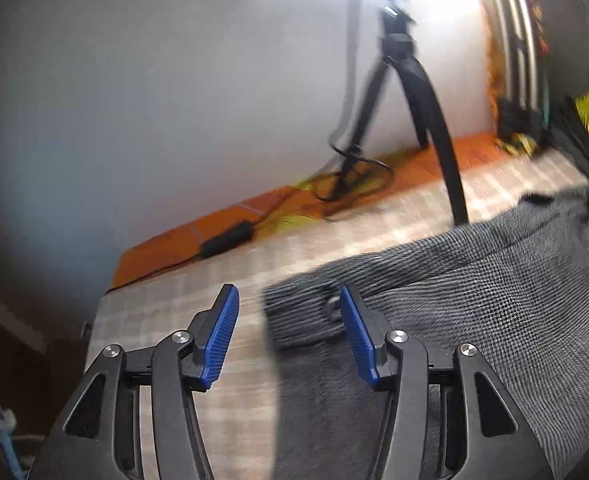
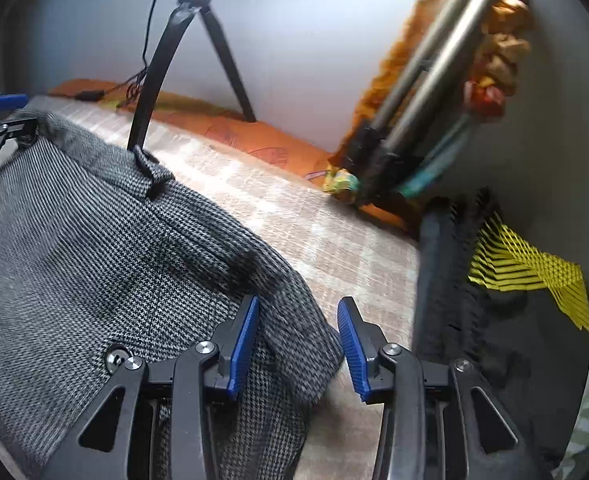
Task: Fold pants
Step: 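Lay the hem on the waistband and open both tools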
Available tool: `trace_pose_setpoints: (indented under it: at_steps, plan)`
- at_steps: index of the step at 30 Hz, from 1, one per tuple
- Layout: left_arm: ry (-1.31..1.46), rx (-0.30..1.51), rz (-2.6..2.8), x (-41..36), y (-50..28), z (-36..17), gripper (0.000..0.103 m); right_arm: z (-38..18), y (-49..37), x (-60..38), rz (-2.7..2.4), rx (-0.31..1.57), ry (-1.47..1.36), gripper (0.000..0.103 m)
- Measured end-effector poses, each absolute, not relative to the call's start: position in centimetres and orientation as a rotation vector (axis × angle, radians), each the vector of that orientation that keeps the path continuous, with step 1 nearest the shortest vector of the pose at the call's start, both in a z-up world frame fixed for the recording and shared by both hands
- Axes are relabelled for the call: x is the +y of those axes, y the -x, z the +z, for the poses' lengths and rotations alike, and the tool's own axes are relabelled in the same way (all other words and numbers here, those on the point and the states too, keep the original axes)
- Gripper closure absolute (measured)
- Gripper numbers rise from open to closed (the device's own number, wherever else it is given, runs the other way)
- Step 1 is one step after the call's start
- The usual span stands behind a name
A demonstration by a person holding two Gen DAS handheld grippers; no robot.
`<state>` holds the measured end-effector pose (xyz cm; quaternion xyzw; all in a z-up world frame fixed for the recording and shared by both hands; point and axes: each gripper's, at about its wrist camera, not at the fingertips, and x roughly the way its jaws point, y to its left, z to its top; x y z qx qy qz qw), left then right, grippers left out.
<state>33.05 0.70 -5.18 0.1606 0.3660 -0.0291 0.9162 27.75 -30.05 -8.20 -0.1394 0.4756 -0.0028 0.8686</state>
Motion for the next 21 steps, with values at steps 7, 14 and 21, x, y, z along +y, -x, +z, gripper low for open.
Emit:
trace_pose_setpoints:
  at_steps: [7,14,21]
  plan:
    - [-0.216,0.72,-0.077,5.2,-27.6,-1.7,0.046,-4.3,-22.3,-31.5,-0.03,0.923,0.19,0.042]
    - [-0.19,0.731,-0.136,6.6,-20.6,-1.8,0.046,-2.0,-14.9,-30.9,0.032,0.901,0.028,0.034]
    - [-0.101,0.813,-0.202,6.1,-16.3,-3.6,0.046,-3.9,-9.8,-29.9,0.1,0.972,-0.146,0.033]
